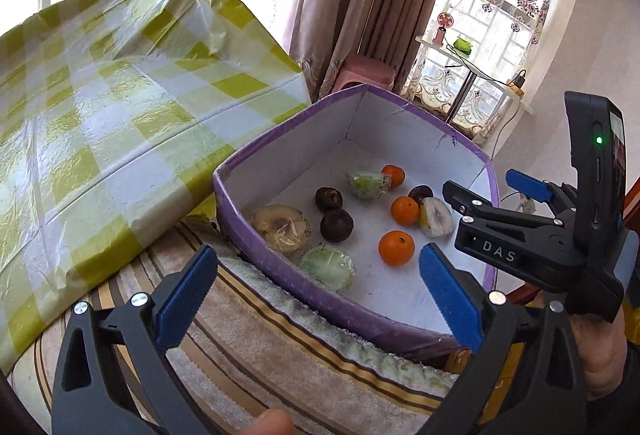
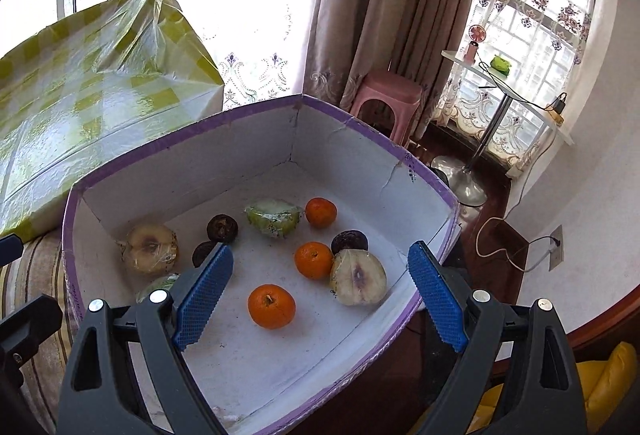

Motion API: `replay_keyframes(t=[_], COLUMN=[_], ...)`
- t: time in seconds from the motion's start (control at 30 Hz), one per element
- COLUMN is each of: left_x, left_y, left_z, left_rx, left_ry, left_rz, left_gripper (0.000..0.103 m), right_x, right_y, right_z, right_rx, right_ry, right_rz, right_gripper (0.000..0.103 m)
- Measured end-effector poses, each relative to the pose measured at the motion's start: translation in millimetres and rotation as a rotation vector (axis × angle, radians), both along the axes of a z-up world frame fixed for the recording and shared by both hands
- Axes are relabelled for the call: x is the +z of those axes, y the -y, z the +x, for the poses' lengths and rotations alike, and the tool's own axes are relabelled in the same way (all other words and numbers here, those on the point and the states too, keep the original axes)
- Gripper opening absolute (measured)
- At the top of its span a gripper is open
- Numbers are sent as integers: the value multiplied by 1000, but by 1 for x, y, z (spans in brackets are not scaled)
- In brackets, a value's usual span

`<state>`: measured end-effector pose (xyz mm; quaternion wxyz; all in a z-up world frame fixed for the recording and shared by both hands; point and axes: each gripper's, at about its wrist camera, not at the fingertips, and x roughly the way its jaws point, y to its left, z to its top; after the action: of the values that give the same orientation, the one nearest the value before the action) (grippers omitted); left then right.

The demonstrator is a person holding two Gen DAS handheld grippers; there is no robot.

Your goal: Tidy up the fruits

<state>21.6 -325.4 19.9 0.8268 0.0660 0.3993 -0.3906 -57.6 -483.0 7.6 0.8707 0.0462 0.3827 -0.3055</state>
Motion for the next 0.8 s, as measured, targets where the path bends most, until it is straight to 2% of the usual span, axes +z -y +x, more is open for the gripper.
replay_keyframes(t=[0.27, 0.53, 0.8], left_x=[4, 1, -6], left_y=[-1, 2, 5], left_z=[-9, -4, 6], left_rx=[-51, -15, -16], left_ry=[15, 3, -50], left_rz=[-31, 5, 16], left_gripper=[101, 101, 101], right_x=[2, 0, -5], right_y=[-5, -6, -8], right_z=[1, 1, 3], right_rx=[12, 21, 33], right_ry=[7, 4, -8], right_rz=[-1, 14, 28], right_gripper=[86, 86, 86])
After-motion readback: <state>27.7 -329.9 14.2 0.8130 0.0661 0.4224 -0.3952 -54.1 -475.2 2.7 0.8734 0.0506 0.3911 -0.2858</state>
